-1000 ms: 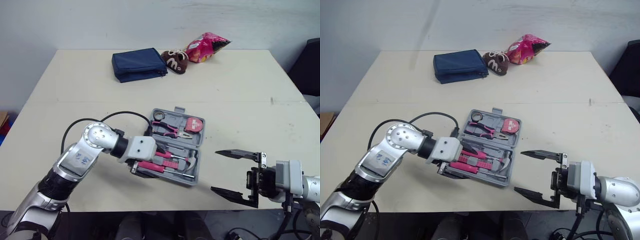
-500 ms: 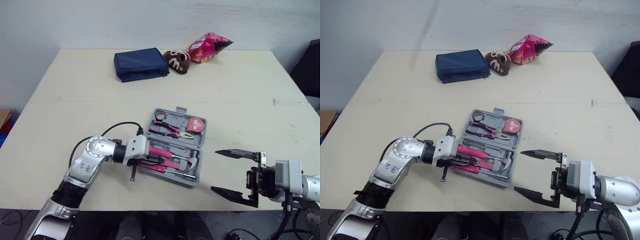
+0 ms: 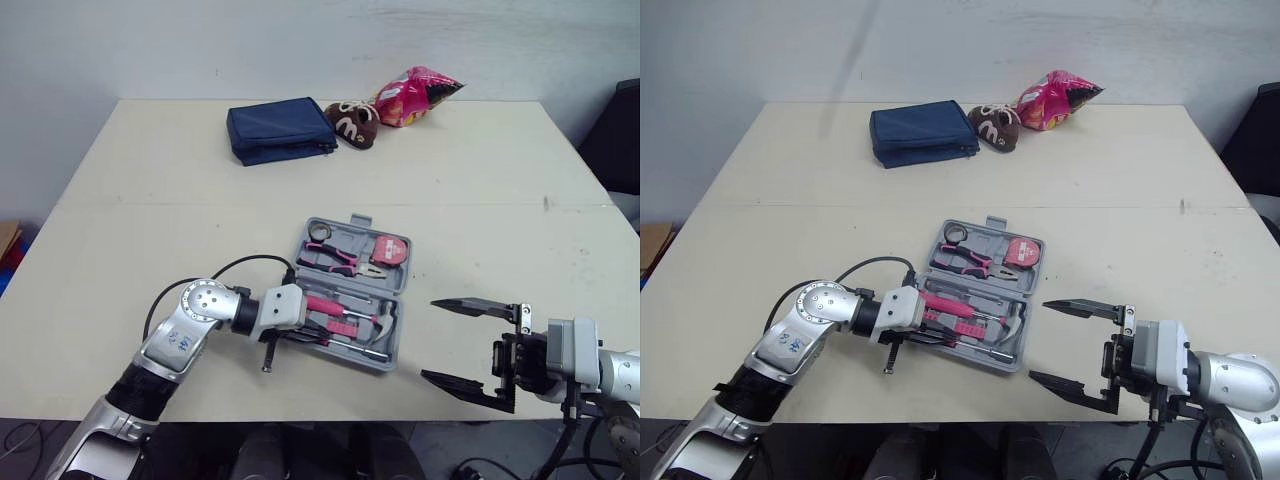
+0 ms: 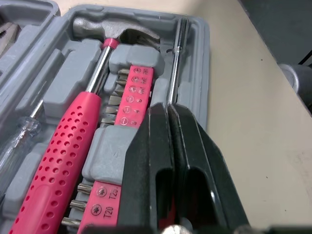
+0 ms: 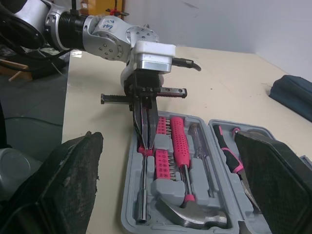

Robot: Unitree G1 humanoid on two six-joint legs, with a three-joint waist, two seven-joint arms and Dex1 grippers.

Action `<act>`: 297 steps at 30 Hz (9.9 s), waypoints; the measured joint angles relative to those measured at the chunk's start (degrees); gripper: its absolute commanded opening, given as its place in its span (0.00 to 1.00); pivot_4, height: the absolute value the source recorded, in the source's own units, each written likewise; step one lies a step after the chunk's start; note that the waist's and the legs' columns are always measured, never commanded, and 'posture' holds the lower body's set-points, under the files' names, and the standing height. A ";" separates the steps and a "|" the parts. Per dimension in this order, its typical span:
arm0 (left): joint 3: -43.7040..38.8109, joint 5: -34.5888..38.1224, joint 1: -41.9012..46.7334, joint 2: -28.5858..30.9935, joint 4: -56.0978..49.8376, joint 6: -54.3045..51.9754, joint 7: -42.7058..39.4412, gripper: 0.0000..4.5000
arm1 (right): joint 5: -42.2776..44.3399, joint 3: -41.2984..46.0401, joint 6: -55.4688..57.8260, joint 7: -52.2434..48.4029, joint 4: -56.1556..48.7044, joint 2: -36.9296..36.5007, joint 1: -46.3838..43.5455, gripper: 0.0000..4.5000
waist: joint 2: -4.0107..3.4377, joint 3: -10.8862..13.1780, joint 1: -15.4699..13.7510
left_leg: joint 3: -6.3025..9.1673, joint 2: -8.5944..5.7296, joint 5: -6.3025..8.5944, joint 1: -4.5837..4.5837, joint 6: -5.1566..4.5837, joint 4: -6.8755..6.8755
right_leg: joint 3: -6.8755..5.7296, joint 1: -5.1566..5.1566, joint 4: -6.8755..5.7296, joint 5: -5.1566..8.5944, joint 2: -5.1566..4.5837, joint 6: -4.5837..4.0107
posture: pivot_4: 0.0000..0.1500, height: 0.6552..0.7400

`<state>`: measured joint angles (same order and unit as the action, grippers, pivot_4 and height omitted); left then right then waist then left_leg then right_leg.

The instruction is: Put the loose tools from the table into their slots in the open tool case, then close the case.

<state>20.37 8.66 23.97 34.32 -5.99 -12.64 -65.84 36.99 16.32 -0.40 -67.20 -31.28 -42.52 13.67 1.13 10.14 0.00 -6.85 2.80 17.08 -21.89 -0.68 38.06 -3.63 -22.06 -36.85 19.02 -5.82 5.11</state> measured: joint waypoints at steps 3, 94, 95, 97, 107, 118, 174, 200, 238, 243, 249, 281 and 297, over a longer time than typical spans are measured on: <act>2.27 -1.79 0.71 1.54 -1.57 -2.04 0.17 0.01 | -0.53 -0.10 -0.56 0.02 0.20 0.28 -0.01 1.00 | -0.05 -0.34 0.01 | 0.00 0.11 0.29 0.79 -0.02 -0.28 | -0.04 0.83 0.43 0.02 -0.15 -0.04 | 1.00 1.00; -16.87 10.51 18.32 -7.42 4.74 -57.45 34.49 0.97 | -5.84 -6.57 92.61 49.47 20.23 14.02 -52.88 0.98 | -0.12 0.04 1.40 | -0.07 -0.40 -0.51 -1.37 0.18 -0.52 | -0.65 -1.42 -0.07 -0.12 -0.60 0.12 | 1.00 1.00; -16.67 10.47 18.50 -7.73 4.72 -57.83 35.06 0.97 | -5.21 -6.57 92.61 50.72 20.55 14.14 -53.02 0.98 | -0.12 0.04 1.40 | -0.07 -0.41 -0.54 -1.37 0.17 -0.51 | -0.65 -1.42 -0.10 -0.12 -0.60 0.12 | 1.00 1.00; -16.05 10.16 18.51 -8.01 4.72 -58.37 36.10 0.97 | -3.82 -6.59 92.62 52.83 20.77 14.19 -53.13 0.98 | -0.12 0.04 1.44 | -0.06 -0.41 -0.57 -1.36 0.16 -0.48 | -0.64 -1.43 -0.13 -0.12 -0.61 0.13 | 1.00 1.00; -13.01 8.89 19.68 -7.94 4.72 -59.92 38.11 0.85 | 1.71 -6.96 92.61 62.47 23.13 16.41 -54.35 0.86 | -0.12 0.04 1.51 | -0.06 -0.37 -0.58 -1.35 0.18 -0.46 | -0.61 -1.43 -0.18 -0.12 -0.62 0.13 | 1.00 1.00; -14.35 9.22 19.98 -8.74 4.13 -59.87 38.23 0.01 | 5.03 -3.93 91.80 69.13 22.28 20.85 -54.59 0.00 | -0.15 -0.01 1.23 | 0.00 -0.51 -0.65 -1.27 0.11 -0.40 | -0.52 -1.36 -0.11 -0.12 -0.66 0.13 | 1.00 1.00; -13.13 0.02 13.74 -4.65 31.23 18.56 9.54 0.02 | -17.15 -11.52 3.43 27.06 2.78 -7.92 14.44 0.00 | -0.04 0.04 -0.06 | 0.18 -0.63 -0.24 -0.19 -0.32 -0.48 | -1.04 0.14 0.75 -0.34 -0.58 0.42 | 1.00 1.00; -8.24 -3.30 3.98 -5.61 22.90 16.25 -2.48 0.02 | -29.46 -22.54 5.19 22.79 25.31 -0.88 -20.13 0.00 | 0.11 0.09 0.24 | 0.09 -0.46 -0.16 -0.29 -0.35 -0.01 | -0.89 0.16 0.74 -0.40 -0.80 0.51 | 1.00 1.00; 5.54 -8.76 18.69 -18.28 20.67 9.00 3.41 0.02 | -30.25 -18.09 10.87 28.10 11.56 5.34 -8.30 0.00 | -0.08 0.07 -0.54 | 0.16 -0.44 -0.02 -0.15 -0.38 0.00 | -0.89 0.44 0.90 -0.41 -0.64 0.53 | 1.00 1.00; 5.61 -9.90 20.02 -18.95 22.73 8.80 6.38 0.02 | -30.60 -19.22 11.21 27.92 13.27 6.99 -9.20 0.00 | -0.06 0.04 -0.19 | 0.19 -0.43 0.00 -0.15 -0.41 0.00 | -0.85 0.47 0.89 -0.41 -0.69 0.53 | 1.00 1.00; 6.17 -11.39 20.47 -18.90 22.88 7.66 7.36 0.02 | -30.36 -20.29 10.34 26.26 16.34 8.33 -11.94 0.00 | 0.08 -0.30 0.35 | 0.13 -0.19 0.04 0.00 -0.31 -0.01 | -0.88 0.53 0.88 -0.38 -0.53 0.48 | 1.00 1.00; -4.14 0.35 13.85 -16.72 26.92 24.24 -0.30 0.02 | -23.67 -13.03 11.66 7.38 14.75 -3.35 -13.79 0.00 | 0.04 -0.54 1.04 | 0.12 -0.06 0.00 0.40 0.05 -0.87 | -0.63 0.51 0.91 -0.11 -0.52 -0.05 | 1.00 1.00; -29.02 8.23 -6.41 13.29 20.19 12.54 0.74 1.00 | -12.30 17.78 1.02 -5.25 18.15 -11.35 -0.22 0.83 | 0.18 0.53 0.21 | 0.12 -0.07 0.08 0.45 -0.10 -0.95 | -0.53 0.52 1.00 -0.14 -0.62 0.01 | 1.00 1.00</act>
<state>-8.65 16.90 17.56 47.61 14.20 -0.10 -65.10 24.69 34.10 0.62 -72.45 -13.14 -53.87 13.45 1.30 10.66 0.22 -6.73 2.73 17.16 -21.44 -0.78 37.10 -4.16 -21.54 -35.85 18.88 -6.44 5.12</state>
